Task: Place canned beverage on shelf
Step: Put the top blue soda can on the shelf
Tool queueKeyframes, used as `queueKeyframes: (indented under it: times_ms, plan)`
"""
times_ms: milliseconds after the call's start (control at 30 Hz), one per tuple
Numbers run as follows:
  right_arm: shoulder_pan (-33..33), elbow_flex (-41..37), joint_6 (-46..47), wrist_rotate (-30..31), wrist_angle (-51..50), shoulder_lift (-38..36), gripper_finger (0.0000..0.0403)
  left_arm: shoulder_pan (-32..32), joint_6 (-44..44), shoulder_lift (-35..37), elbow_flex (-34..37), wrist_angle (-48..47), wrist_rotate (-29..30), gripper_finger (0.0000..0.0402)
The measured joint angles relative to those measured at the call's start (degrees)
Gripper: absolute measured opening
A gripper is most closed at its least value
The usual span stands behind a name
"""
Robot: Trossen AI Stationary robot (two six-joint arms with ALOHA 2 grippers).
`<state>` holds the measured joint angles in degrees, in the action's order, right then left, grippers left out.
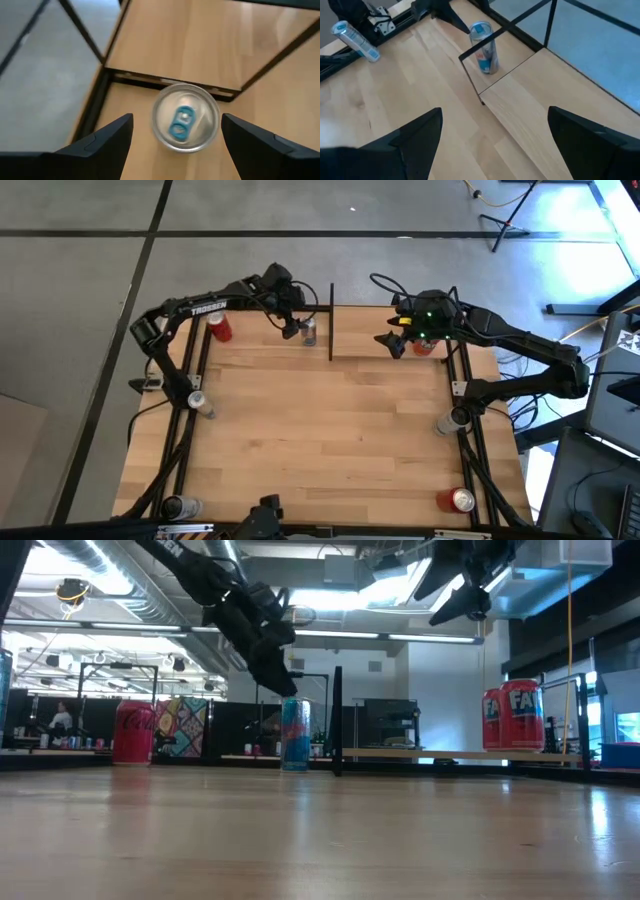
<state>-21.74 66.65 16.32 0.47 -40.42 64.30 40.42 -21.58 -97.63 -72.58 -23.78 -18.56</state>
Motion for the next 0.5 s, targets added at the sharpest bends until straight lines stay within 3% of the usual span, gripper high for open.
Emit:
queueKeyframes:
  times_ms: [133, 500]
  plan:
    - [0.03, 0.00, 0.00, -0.03, 0.09, 0.82, 0.0348, -0.09, -0.36, -0.90, -0.02, 0.28, -2.29, 0.0294]
    - [0.00, 0.00, 0.39, 0.00, 0.09, 1.33, 0.0348, -0.35, -3.54, -4.74, 0.02, 0.90, -1.48, 0.0287]
